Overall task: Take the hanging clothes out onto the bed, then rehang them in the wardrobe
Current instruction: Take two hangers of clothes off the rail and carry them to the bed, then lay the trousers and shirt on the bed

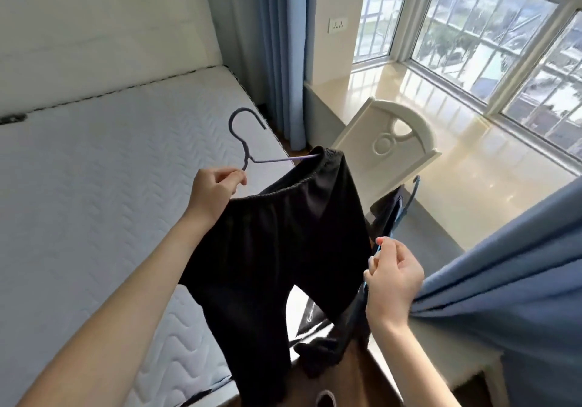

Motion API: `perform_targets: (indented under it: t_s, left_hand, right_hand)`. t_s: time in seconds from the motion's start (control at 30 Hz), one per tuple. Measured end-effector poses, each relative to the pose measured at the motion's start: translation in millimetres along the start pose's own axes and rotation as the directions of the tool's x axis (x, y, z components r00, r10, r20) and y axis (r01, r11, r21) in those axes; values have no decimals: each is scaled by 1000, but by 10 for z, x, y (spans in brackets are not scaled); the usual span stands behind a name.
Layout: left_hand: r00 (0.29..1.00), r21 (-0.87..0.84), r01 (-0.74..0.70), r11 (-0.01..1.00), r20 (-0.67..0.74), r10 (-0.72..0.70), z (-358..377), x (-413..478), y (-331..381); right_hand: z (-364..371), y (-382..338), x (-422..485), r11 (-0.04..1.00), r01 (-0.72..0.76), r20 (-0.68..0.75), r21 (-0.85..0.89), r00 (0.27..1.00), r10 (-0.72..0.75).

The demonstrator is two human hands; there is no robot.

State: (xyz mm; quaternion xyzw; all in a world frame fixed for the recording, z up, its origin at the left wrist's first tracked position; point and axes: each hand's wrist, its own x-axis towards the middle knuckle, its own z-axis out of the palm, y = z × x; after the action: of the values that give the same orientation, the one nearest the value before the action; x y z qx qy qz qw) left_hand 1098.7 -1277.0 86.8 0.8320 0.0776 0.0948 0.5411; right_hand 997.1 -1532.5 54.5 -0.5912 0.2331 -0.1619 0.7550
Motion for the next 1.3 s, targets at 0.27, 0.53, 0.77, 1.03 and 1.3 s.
perform_targets:
  t_s: [0.27,0.53,0.77,1.03,1.3]
  left_hand:
    - [1000,-44,12,999,10,-11,-642,1058,-436]
    - [988,-22,127,992,92,-124,-681,2419,-2173]
    - [982,233,158,960,65,-177,-187,3448,-4380]
    - [983,332,180,926,-14,-185,277,3954,-6160]
    - [982,398,165,903,-155,-111,498,3939,-6782]
  right_hand:
    - [1186,247,60,995,73,53,-64,996,-70]
    - [2758,1324,480,990,1,-79,-141,997,-12]
    - [3893,3205,1051,979,-99,-203,-179,977,62]
    - [4450,4710,1533,964,-96,-160,-249,986,57]
    - [4600,5173,1609,948,-110,-135,-299,988,72]
